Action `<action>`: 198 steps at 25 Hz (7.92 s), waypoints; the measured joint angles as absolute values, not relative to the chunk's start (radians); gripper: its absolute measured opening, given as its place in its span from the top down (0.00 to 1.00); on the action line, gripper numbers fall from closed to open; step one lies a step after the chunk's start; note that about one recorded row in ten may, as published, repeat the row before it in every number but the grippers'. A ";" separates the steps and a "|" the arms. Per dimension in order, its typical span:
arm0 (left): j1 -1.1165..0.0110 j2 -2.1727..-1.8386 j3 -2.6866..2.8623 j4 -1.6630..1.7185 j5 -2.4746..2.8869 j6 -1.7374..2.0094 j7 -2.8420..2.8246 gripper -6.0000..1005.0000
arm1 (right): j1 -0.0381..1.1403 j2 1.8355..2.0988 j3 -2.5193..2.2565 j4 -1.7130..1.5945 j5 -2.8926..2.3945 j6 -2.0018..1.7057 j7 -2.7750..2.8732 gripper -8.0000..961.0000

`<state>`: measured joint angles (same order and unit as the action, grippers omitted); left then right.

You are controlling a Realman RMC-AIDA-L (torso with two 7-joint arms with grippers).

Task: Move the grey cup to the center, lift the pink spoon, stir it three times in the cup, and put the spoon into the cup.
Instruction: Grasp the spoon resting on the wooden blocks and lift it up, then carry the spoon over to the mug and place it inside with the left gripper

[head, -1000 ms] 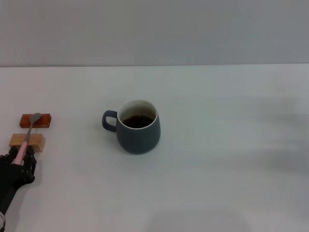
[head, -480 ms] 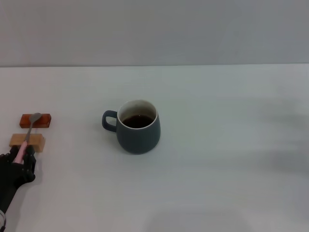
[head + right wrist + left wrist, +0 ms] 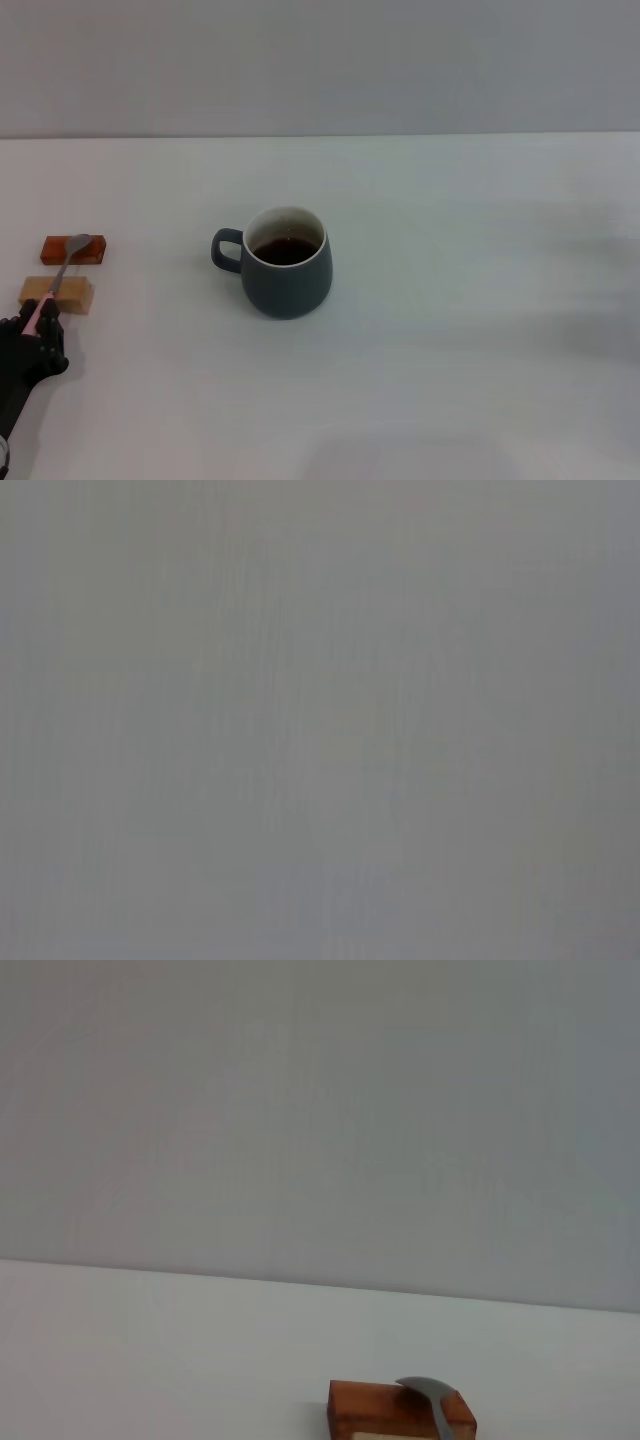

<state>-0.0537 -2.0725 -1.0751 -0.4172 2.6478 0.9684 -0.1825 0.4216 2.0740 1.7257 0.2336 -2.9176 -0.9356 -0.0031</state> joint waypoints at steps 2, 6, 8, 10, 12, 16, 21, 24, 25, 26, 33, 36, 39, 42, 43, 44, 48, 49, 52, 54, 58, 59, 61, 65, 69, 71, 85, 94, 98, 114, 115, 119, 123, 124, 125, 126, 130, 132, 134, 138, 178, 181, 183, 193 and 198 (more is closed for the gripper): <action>-0.054 -2.072 -1.075 -0.417 2.648 0.968 -0.182 0.81 | 0.422 2.074 1.726 0.235 -2.918 -0.936 -0.003 0.34; -0.054 -2.072 -1.075 -0.420 2.648 0.966 -0.183 0.81 | 0.422 2.074 1.726 0.236 -2.918 -0.936 -0.003 0.34; -0.054 -2.072 -1.075 -0.421 2.648 0.965 -0.183 0.81 | 0.422 2.074 1.726 0.236 -2.918 -0.936 -0.003 0.34; -0.053 -2.072 -1.075 -0.422 2.647 0.965 -0.183 0.81 | 0.422 2.074 1.726 0.236 -2.918 -0.936 -0.003 0.34; -0.053 -2.073 -1.075 -0.425 2.644 0.965 -0.183 0.82 | 0.422 2.074 1.726 0.236 -2.918 -0.936 -0.003 0.34; -0.053 -2.074 -1.075 -0.425 2.639 0.963 -0.183 0.84 | 0.422 2.074 1.726 0.236 -2.918 -0.936 -0.003 0.34; -0.054 -2.074 -1.075 -0.427 2.637 0.962 -0.183 0.84 | 0.422 2.074 1.726 0.236 -2.918 -0.936 -0.003 0.34; -0.054 -2.074 -1.075 -0.427 2.637 0.962 -0.183 0.84 | 0.422 2.074 1.726 0.236 -2.918 -0.936 -0.003 0.34; -0.054 -2.074 -1.075 -0.427 2.637 0.962 -0.184 0.84 | 0.422 2.074 1.726 0.236 -2.918 -0.936 -0.003 0.34; -0.053 -2.074 -1.075 -0.427 2.637 0.962 -0.184 0.84 | 0.422 2.074 1.726 0.236 -2.918 -0.936 -0.003 0.34; -0.052 -2.074 -1.075 -0.426 2.635 0.962 -0.198 0.84 | 0.420 2.074 1.726 0.236 -2.918 -0.936 -0.003 0.34; -0.051 -2.074 -1.075 -0.426 2.635 0.962 -0.203 0.84 | 0.420 2.074 1.726 0.236 -2.918 -0.936 -0.003 0.34; -0.051 -2.073 -1.075 -0.426 2.635 0.963 -0.210 0.84 | 0.420 2.074 1.726 0.236 -2.918 -0.936 -0.003 0.34; -0.051 -2.073 -1.075 -0.426 2.635 0.965 -0.219 0.85 | 0.420 2.074 1.726 0.236 -2.918 -0.936 -0.003 0.34; -0.051 -2.073 -1.075 -0.426 2.635 0.965 -0.219 0.85 | 0.420 2.074 1.726 0.236 -2.918 -0.936 -0.003 0.34; -0.051 -2.072 -1.075 -0.426 2.635 0.966 -0.221 0.85 | 0.420 2.074 1.726 0.236 -2.918 -0.936 -0.003 0.34; -0.051 -2.072 -1.075 -0.426 2.635 0.967 -0.221 0.85 | 0.420 2.074 1.726 0.236 -2.918 -0.936 -0.003 0.34; -0.051 -2.072 -1.075 -0.427 2.636 0.968 -0.221 0.85 | 0.420 2.074 1.726 0.236 -2.918 -0.936 -0.003 0.34; -0.050 -2.071 -1.068 -0.436 2.636 0.969 -0.221 0.85 | 0.420 2.074 1.726 0.236 -2.918 -0.935 -0.003 0.34; -0.049 -2.071 -1.066 -0.439 2.636 0.970 -0.221 0.85 | 0.420 2.074 1.726 0.236 -2.918 -0.934 -0.003 0.34; -0.045 -2.068 -1.059 -0.456 2.641 0.972 -0.216 0.85 | 0.420 2.074 1.726 0.236 -2.918 -0.933 -0.003 0.34; -0.044 -2.067 -1.058 -0.464 2.642 0.973 -0.215 0.85 | 0.420 2.074 1.726 0.236 -2.918 -0.933 -0.003 0.34; -0.038 -2.064 -1.058 -0.483 2.643 0.974 -0.216 0.85 | 0.420 2.074 1.726 0.236 -2.918 -0.933 -0.003 0.34; -0.035 -2.063 -1.058 -0.495 2.643 0.976 -0.215 0.85 | 0.420 2.074 1.726 0.236 -2.918 -0.931 -0.003 0.34; -0.035 -2.063 -1.058 -0.496 2.643 0.985 -0.218 0.85 | 0.422 2.074 1.726 0.236 -2.918 -0.930 -0.003 0.34; -0.035 -2.062 -1.062 -0.498 2.643 0.999 -0.220 0.85 | 0.422 2.074 1.726 0.236 -2.918 -0.929 -0.003 0.34; -0.030 -2.050 -1.072 -0.552 2.643 1.018 -0.247 0.85 | 0.422 2.074 1.726 0.236 -2.918 -0.928 -0.003 0.34; -0.006 -1.999 -1.075 -0.633 2.646 1.026 -0.358 0.85 | 0.420 2.075 1.726 0.236 -2.918 -0.928 -0.003 0.34; 0.027 -1.947 -1.073 -0.722 2.656 1.006 -0.442 0.85 | 0.420 2.076 1.726 0.236 -2.918 -0.928 -0.003 0.34; 0.074 -1.743 -1.089 -1.061 2.886 0.851 -0.800 0.85 | 0.420 2.077 1.726 0.236 -2.918 -0.926 -0.001 0.34; 0.071 -1.734 -1.085 -1.069 2.889 0.850 -0.811 0.85 | 0.420 2.077 1.726 0.236 -2.918 -0.926 -0.001 0.34; 0.066 -1.691 -1.063 -1.117 2.889 0.849 -0.849 0.85 | 0.420 2.078 1.726 0.236 -2.918 -0.926 -0.001 0.34; 0.064 -1.655 -1.035 -1.162 2.889 0.848 -0.859 0.85 | 0.420 2.078 1.726 0.236 -2.918 -0.926 0.001 0.34; 0.060 -1.644 -1.026 -1.172 2.889 0.848 -0.860 0.85 | 0.420 2.079 1.726 0.236 -2.918 -0.926 0.001 0.34; 0.056 -1.635 -1.018 -1.177 2.889 0.848 -0.862 0.85 | 0.420 2.079 1.726 0.236 -2.918 -0.926 0.001 0.34; 0.051 -1.628 -1.011 -1.180 2.889 0.849 -0.863 0.85 | 0.420 2.079 1.726 0.235 -2.918 -0.926 0.002 0.34; 0.023 -1.598 -0.970 -1.186 2.890 0.855 -0.867 0.85 | 0.420 2.079 1.726 0.235 -2.918 -0.926 0.002 0.34; 0.012 -1.589 -0.955 -1.187 2.890 0.855 -0.868 0.85 | 0.421 2.079 1.726 0.235 -2.918 -0.926 0.002 0.34; -0.001 -1.579 -0.936 -1.187 2.890 0.859 -0.866 0.85 | 0.421 2.079 1.726 0.235 -2.918 -0.926 0.002 0.34; -0.022 -1.568 -0.909 -1.187 2.890 0.866 -0.862 0.85 | 0.422 2.079 1.726 0.236 -2.918 -0.926 0.002 0.34; -0.306 -1.472 -0.709 -1.183 2.890 0.628 -0.771 0.85 | 0.422 2.082 1.712 0.232 -2.912 -0.925 0.006 0.34; -0.310 -1.442 -0.703 -1.223 2.890 0.608 -0.772 0.85 | 0.424 2.082 1.712 0.233 -2.911 -0.915 0.006 0.34; -0.317 -1.429 -0.696 -1.239 2.890 0.586 -0.772 0.85 | 0.425 2.082 1.712 0.236 -2.911 -0.909 0.006 0.34; -0.374 -1.421 -0.655 -1.251 2.890 0.481 -0.765 0.85 | 0.429 2.082 1.712 0.238 -2.911 -0.902 0.006 0.34; -0.397 -1.414 -0.640 -1.263 2.890 0.445 -0.764 0.85 | 0.430 2.083 1.712 0.238 -2.911 -0.902 0.006 0.34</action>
<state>-0.3974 -1.4138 -0.6404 -1.2628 2.8900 0.4448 -0.7638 0.4296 2.0826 1.7119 0.2378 -2.9114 -0.9016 0.0061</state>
